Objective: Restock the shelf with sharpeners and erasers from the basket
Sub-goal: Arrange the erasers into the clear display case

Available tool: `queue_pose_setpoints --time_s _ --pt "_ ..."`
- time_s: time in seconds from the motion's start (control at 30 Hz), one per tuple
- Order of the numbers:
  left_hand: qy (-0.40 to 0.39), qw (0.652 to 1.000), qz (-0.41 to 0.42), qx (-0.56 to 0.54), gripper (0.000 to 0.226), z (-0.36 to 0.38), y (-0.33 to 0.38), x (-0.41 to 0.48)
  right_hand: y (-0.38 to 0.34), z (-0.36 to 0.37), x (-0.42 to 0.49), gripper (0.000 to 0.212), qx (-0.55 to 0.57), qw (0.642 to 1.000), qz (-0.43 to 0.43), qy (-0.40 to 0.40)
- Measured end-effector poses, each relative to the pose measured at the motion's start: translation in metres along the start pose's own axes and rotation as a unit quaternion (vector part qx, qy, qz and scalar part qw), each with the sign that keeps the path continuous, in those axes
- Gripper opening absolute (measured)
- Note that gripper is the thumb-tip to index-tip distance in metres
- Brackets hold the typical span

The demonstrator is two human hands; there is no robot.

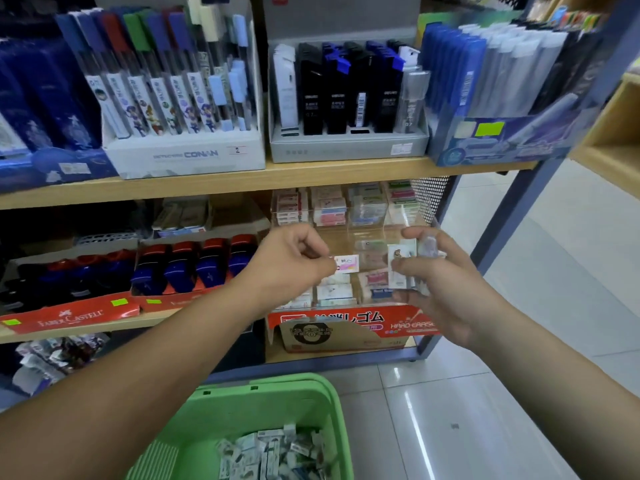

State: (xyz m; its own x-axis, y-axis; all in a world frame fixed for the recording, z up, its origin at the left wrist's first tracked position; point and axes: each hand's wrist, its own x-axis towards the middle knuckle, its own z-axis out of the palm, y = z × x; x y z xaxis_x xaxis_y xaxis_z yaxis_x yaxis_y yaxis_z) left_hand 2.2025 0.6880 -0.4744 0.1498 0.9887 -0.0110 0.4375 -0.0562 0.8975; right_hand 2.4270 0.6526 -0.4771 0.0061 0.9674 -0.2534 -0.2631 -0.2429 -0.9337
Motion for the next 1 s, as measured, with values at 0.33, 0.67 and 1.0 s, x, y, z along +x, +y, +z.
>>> queue_pose_setpoints --time_s 0.33,0.67,1.0 --pt "-0.122 0.984 0.066 0.109 0.013 0.111 0.046 0.040 -0.006 -0.079 -0.025 0.054 -0.034 0.983 -0.079 0.162" --pt "-0.208 0.917 0.049 0.336 0.006 0.137 0.041 0.055 0.001 -0.112 -0.032 0.043 0.002 0.987 -0.052 0.154" --pt "-0.132 0.965 0.105 0.203 0.021 0.127 0.061 0.041 0.004 -0.098 -0.030 0.042 0.025 0.997 -0.026 0.062"
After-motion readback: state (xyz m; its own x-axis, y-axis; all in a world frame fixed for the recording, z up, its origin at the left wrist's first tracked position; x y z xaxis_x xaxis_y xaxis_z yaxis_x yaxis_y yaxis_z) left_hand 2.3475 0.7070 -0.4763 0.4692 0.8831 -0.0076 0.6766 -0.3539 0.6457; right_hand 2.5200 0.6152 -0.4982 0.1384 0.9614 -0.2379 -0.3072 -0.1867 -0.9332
